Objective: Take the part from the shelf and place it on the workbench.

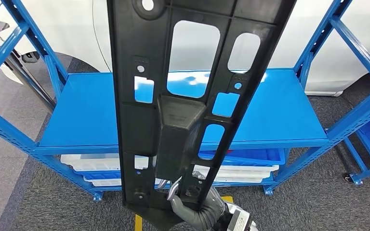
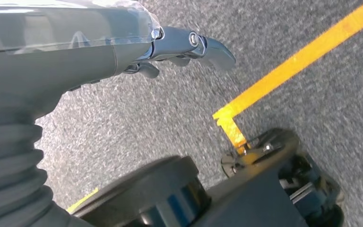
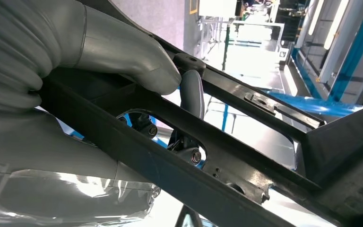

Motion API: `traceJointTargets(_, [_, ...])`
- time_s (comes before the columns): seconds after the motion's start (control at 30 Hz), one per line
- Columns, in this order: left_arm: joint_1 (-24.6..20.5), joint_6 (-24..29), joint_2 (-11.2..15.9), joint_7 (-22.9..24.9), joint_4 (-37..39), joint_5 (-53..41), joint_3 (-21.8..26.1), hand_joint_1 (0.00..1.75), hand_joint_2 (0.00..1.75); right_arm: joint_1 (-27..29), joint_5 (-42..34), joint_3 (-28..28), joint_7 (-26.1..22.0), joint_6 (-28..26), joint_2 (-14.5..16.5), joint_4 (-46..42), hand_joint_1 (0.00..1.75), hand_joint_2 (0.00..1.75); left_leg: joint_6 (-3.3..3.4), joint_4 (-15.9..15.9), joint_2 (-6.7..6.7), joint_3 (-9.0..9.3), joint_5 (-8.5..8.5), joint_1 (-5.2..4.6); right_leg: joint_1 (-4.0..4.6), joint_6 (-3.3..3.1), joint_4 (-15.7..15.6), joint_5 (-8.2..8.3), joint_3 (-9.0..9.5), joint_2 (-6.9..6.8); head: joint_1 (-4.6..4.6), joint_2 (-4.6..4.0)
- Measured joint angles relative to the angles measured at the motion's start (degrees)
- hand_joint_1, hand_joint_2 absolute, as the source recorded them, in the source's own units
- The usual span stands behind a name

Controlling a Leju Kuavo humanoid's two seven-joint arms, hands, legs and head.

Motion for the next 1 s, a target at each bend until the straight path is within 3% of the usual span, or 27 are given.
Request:
traceJointTargets(0.1, [-0.1, -0.4, 0.0, 0.0, 0.0, 0.5, 0.0, 0.00, 1.75, 0.0, -0.5, 0.0, 0.1, 1.0, -0.2, 0.5, 1.75, 1.75, -0.97, 1.4, 0.05, -0.49, -1.21, 0.22, -0.22, -1.07, -0.5, 0.26, 0.17, -0.07, 0.01, 0.00])
traceJointTargets(0.13, [-0.1, -0.4, 0.0, 0.0, 0.0, 0.7, 0.0, 0.00, 1.75, 0.0, -0.6, 0.0, 0.2, 1.4, -0.2, 0.7, 1.75, 1.75, -1.22, 3.6, 0.06, -1.45, -2.66, 0.29, -0.33, -1.36, -0.7, 0.36, 0.24, -0.15, 0.01, 0.00])
traceJointTargets(0.2, [-0.2, -0.5, 0.0, 0.0, 0.0, 1.2, 0.1, 0.00, 1.75, 0.0, -0.8, 0.0, 0.4, 2.0, -0.2, 1.1, 1.75, 1.75, -1.59, 11.2, 0.08, -4.81, -6.50, 0.40, -0.28, -1.63, -0.7, 0.38, 0.19, -0.30, 0.00, 0.00])
traceJointTargets(0.23, [-0.2, -0.5, 0.0, 0.0, 0.0, 1.4, 0.2, 0.00, 1.75, 0.0, -0.9, 0.0, 0.6, 2.3, -0.3, 1.3, 1.75, 1.75, -1.71, 14.7, 0.08, -6.41, -7.84, 0.44, -0.23, -1.66, -0.7, 0.39, 0.17, -0.34, 0.00, 0.00])
traceJointTargets(0.27, [-0.3, -0.6, 0.1, 0.1, 0.0, 1.6, 0.3, 0.00, 1.75, 0.0, -0.9, 0.0, 0.8, 2.5, -0.3, 1.5, 1.75, 1.75, -1.76, 16.6, 0.09, -7.24, -8.15, 0.44, -0.20, -1.67, -0.7, 0.39, 0.18, -0.36, 0.00, 0.00])
traceJointTargets(0.3, [-0.3, -0.6, 0.1, 0.2, 0.0, 1.8, 0.4, 0.00, 1.75, 0.0, -0.9, 0.0, 1.0, 2.6, -0.3, 1.7, 1.75, 1.75, -1.72, 16.2, 0.09, -6.94, -7.26, 0.44, -0.18, -1.66, -0.6, 0.38, 0.23, -0.33, 0.00, 0.00])
traceJointTargets(0.33, [-0.3, -0.7, 0.1, 0.3, 0.0, 1.9, 0.4, 0.00, 1.75, 0.0, -1.0, 0.0, 1.2, 2.7, -0.3, 1.9, 1.75, 1.75, -1.60, 13.4, 0.10, -5.55, -5.38, 0.44, -0.18, -1.62, -0.6, 0.35, 0.32, -0.26, 0.00, 0.00])
traceJointTargets(0.4, [-0.2, -0.8, 0.1, 0.4, 0.0, 2.0, 0.5, 0.00, 1.75, 0.0, -1.1, 0.0, 1.5, 2.7, -0.3, 2.0, 1.75, 1.75, -1.19, 4.9, 0.10, -1.49, -1.63, 0.34, -0.08, -1.39, -0.5, 0.26, 0.45, -0.11, 0.00, 0.00])
traceJointTargets(0.47, [-0.1, -1.0, 0.1, 0.5, 0.0, 1.9, 0.5, 0.00, 1.75, 0.0, -1.1, 0.0, 1.9, 2.7, -0.2, 2.0, 1.75, 1.75, -0.69, 0.3, 0.01, 0.53, -0.37, 0.11, 0.06, -0.90, -0.3, 0.32, 0.27, -0.05, 0.00, 0.00])
traceJointTargets(0.6, [0.0, -1.4, 0.1, 0.7, 0.0, 1.5, 0.5, 0.00, 1.75, 0.4, -0.9, -0.4, 2.8, 2.4, -0.2, 2.2, 1.75, 1.75, 0.59, -0.4, -0.06, 0.38, 0.16, 0.23, 0.04, 0.38, 0.4, -0.15, -0.24, -0.03, 0.01, 0.00])
traceJointTargets(0.67, [0.0, -1.7, 0.1, 0.8, 0.0, 1.3, 0.5, 0.00, 1.75, 0.8, -0.6, -0.8, 3.0, 2.0, -0.2, 2.2, 1.75, 1.75, 1.20, -0.8, 0.07, 0.26, 0.60, 0.40, -0.07, 0.94, 5.2, -3.39, -2.29, -0.02, 0.02, 0.00])
traceJointTargets(0.73, [-0.1, -2.0, 0.1, 0.9, 0.0, 1.2, 0.5, 0.00, 1.75, 1.4, -0.3, -1.1, 3.2, 1.9, -0.2, 2.3, 1.75, 1.75, 1.42, -0.7, 0.16, -0.09, 0.77, 0.33, -0.13, 1.33, 13.2, -7.28, -5.81, -0.04, 0.02, 0.00])
traceJointTargets(0.77, [0.0, -2.1, 0.1, 0.9, 0.0, 1.2, 0.5, 0.00, 1.75, 1.7, -0.2, -1.2, 3.3, 1.9, -0.2, 2.3, 1.75, 1.75, 1.44, -0.7, 0.19, -0.22, 0.82, 0.30, -0.18, 1.44, 15.8, -8.05, -6.91, -0.05, 0.02, 0.00])
traceJointTargets(0.8, [-0.1, -2.2, 0.2, 1.0, 0.0, 1.2, 0.5, 0.00, 1.75, 1.9, -0.1, -1.3, 3.5, 2.0, -0.2, 2.4, 1.75, 1.75, 1.43, -0.6, 0.19, -0.29, 0.85, 0.29, -0.24, 1.47, 16.3, -7.64, -6.91, -0.05, 0.02, 0.00])
traceJointTargets(0.83, [-0.1, -2.3, 0.2, 1.0, 0.0, 1.2, 0.5, 0.00, 1.75, 2.0, 0.1, -1.5, 3.6, 2.1, -0.2, 2.4, 1.75, 1.75, 1.39, -0.5, 0.17, -0.31, 0.86, 0.29, -0.32, 1.42, 14.2, -6.16, -5.69, -0.06, 0.02, 0.00])
traceJointTargets(0.93, [-0.3, -2.4, 0.1, 1.0, 0.0, 1.0, 0.5, 0.00, 1.75, 2.0, 0.3, -1.8, 4.0, 2.6, -0.2, 2.4, 1.75, 1.75, 0.94, 0.0, 0.06, -0.41, 0.74, 0.10, -0.29, 0.80, 2.4, -1.40, 0.52, -0.07, 0.02, 0.00])
traceJointTargets(1.0, [-0.4, -2.4, 0.1, 1.0, 0.0, 0.9, 0.4, 0.00, 1.75, 2.1, 0.4, -2.1, 4.0, 3.0, -0.1, 2.4, 1.75, 1.75, 0.34, 0.1, 0.04, -0.67, 0.81, -0.04, -0.02, 0.25, -0.2, -1.03, 1.53, -0.04, 0.01, 0.00])
